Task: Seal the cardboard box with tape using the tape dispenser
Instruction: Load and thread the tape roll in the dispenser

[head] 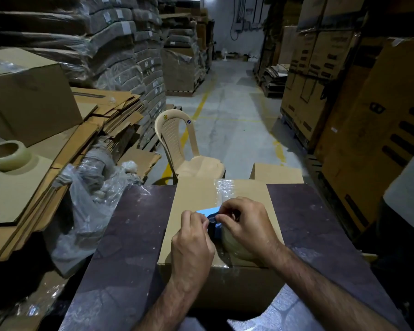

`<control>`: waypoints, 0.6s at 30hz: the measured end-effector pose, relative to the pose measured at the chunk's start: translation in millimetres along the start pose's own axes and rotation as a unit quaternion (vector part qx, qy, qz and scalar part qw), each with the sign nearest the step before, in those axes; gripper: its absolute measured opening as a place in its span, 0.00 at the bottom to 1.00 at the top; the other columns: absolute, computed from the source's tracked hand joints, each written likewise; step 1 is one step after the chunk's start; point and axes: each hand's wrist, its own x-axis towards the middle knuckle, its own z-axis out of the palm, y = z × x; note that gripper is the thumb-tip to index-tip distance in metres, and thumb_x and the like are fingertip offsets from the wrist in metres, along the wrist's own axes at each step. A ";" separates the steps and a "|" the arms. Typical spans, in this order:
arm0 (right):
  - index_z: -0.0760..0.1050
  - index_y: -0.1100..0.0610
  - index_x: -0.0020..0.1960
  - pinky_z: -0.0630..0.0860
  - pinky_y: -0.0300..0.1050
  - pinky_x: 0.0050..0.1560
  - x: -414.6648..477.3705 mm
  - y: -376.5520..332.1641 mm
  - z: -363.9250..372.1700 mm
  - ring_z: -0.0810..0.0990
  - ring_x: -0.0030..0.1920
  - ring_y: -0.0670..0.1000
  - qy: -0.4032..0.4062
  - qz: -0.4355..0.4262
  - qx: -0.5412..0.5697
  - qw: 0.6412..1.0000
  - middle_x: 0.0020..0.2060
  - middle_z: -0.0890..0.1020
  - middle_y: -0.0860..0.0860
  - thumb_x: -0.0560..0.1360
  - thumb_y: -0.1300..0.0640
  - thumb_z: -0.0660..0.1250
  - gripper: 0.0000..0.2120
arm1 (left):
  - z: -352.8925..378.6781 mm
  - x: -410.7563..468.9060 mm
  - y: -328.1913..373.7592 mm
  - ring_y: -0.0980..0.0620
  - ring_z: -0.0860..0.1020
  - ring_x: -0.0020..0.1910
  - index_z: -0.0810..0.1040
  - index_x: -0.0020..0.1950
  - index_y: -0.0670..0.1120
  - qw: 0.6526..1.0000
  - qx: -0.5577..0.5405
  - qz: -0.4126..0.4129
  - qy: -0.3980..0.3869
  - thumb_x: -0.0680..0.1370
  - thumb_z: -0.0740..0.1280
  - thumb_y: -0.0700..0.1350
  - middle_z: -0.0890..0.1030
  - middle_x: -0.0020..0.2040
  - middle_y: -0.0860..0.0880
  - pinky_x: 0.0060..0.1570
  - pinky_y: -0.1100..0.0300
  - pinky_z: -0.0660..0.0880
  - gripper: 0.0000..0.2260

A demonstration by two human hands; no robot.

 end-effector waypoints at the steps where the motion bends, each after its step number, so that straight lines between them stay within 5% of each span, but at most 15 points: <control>1: 0.81 0.50 0.41 0.67 0.30 0.37 0.7 0.6 -0.2 0.74 0.36 0.40 -0.003 0.004 0.004 1.000 0.34 0.78 0.41 0.71 0.52 0.73 0.03 | 0.0 0.2 0.7 0.50 0.76 0.29 0.75 0.41 0.41 1.000 -0.001 -0.006 0.002 0.72 0.71 0.35 0.75 0.40 0.47 0.26 0.63 0.71 0.06; 7: 0.81 0.52 0.42 0.64 0.30 0.37 2.6 -0.7 -0.8 0.71 0.36 0.41 -0.013 -0.002 -0.018 1.000 0.35 0.76 0.43 0.72 0.52 0.71 0.03 | -3.7 0.6 4.9 0.48 0.71 0.38 0.79 0.42 0.45 0.995 0.089 -0.036 0.025 0.71 0.71 0.41 0.77 0.38 0.49 0.35 0.53 0.69 0.03; 12: 0.81 0.53 0.44 0.72 0.42 0.42 8.5 -8.3 -3.6 0.78 0.42 0.47 -0.026 -0.009 -0.079 0.997 0.40 0.82 0.46 0.75 0.52 0.67 0.06 | -2.6 -1.1 9.7 0.50 0.75 0.33 0.76 0.42 0.43 0.998 0.027 -0.049 0.023 0.71 0.73 0.37 0.76 0.39 0.48 0.32 0.62 0.69 0.06; 18: 0.81 0.52 0.38 0.74 0.39 0.38 16.9 -12.8 -5.7 0.79 0.38 0.44 -0.042 0.058 -0.046 0.996 0.35 0.83 0.46 0.70 0.49 0.72 0.07 | 3.8 -4.1 15.2 0.53 0.72 0.32 0.75 0.42 0.43 0.993 -0.026 -0.108 0.037 0.74 0.70 0.37 0.74 0.40 0.49 0.27 0.60 0.69 0.05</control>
